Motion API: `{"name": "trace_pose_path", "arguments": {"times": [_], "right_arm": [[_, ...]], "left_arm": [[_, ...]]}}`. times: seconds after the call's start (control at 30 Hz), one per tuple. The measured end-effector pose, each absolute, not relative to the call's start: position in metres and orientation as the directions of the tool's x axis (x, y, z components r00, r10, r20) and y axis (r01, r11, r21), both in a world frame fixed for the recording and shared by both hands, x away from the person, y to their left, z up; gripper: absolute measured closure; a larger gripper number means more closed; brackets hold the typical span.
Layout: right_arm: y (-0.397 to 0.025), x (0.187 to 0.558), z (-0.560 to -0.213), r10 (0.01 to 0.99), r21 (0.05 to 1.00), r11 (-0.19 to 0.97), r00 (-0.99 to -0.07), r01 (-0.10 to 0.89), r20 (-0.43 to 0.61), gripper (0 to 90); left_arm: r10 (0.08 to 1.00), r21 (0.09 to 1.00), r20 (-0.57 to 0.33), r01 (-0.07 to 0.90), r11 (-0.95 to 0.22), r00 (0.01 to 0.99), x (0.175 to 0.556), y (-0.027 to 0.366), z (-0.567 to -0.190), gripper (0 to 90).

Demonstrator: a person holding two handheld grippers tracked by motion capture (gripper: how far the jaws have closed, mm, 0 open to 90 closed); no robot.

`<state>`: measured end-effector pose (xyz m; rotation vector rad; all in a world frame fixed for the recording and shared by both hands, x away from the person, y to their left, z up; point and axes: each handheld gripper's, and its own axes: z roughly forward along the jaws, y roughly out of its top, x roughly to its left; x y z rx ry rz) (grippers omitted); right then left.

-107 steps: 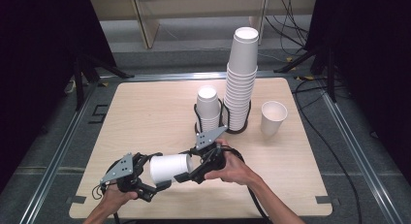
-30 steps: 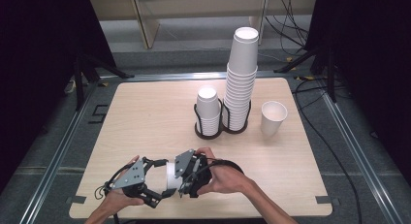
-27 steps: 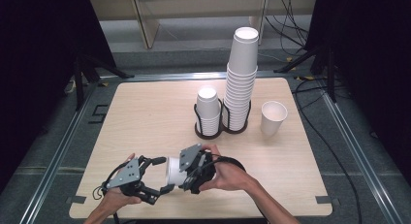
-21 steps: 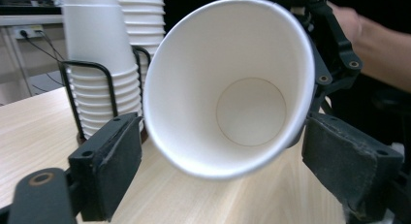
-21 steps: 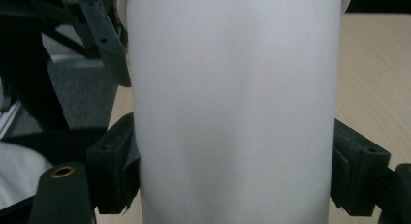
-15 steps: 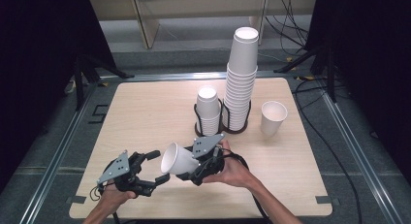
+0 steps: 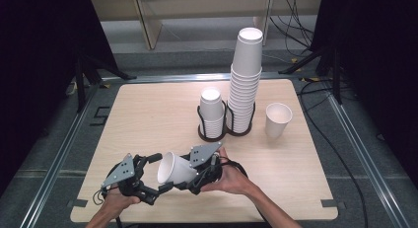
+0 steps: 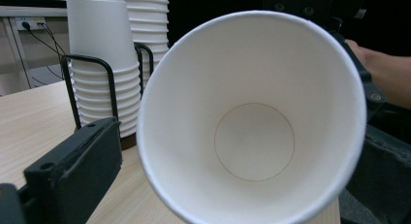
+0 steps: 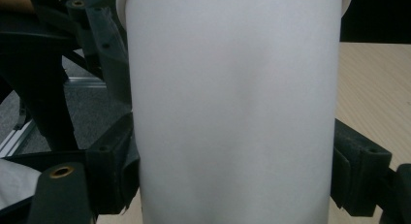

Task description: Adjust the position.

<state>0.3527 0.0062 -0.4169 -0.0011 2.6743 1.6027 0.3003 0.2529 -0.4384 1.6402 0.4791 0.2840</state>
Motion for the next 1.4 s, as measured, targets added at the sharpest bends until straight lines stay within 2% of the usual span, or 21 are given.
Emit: {"name": "trace_pose_path", "arguments": {"times": [0.53, 0.77, 0.9, 0.97, 1.1, 1.4], "right_arm": [[0.015, 0.35, -0.426, -0.021, 0.882, 0.469, -0.999, -0.038, -0.032, 20.1], [0.014, 0.35, -0.427, 0.004, 0.854, 0.52, -1.0, -0.003, -0.006, 15.9], [0.009, 0.347, -0.422, 0.03, 0.819, 0.574, -0.999, -0.016, -0.04, 15.4], [0.009, 0.346, -0.419, 0.032, 0.805, 0.593, -0.998, -0.027, -0.057, 15.3], [0.012, 0.344, -0.415, 0.026, 0.773, 0.633, -0.996, -0.048, -0.083, 15.4], [0.023, 0.343, -0.422, -0.004, 0.725, 0.687, -0.998, -0.053, -0.069, 15.6]], "left_arm": [[0.415, 0.99, -0.065, 0.111, -0.088, 0.908, 0.3, 0.252, -0.437, 8.0], [0.424, 0.982, -0.027, 0.103, -0.158, 0.905, 0.298, 0.251, -0.435, 10.4], [0.421, 0.98, -0.01, 0.092, -0.176, 0.907, 0.3, 0.251, -0.436, 10.7], [0.426, 0.97, 0.003, 0.1, -0.221, 0.905, 0.299, 0.251, -0.436, 10.8], [0.409, 0.967, 0.016, 0.09, -0.238, 0.913, 0.3, 0.248, -0.438, 10.8], [0.394, 0.952, 0.041, 0.083, -0.294, 0.918, 0.298, 0.245, -0.438, 10.9]]}}
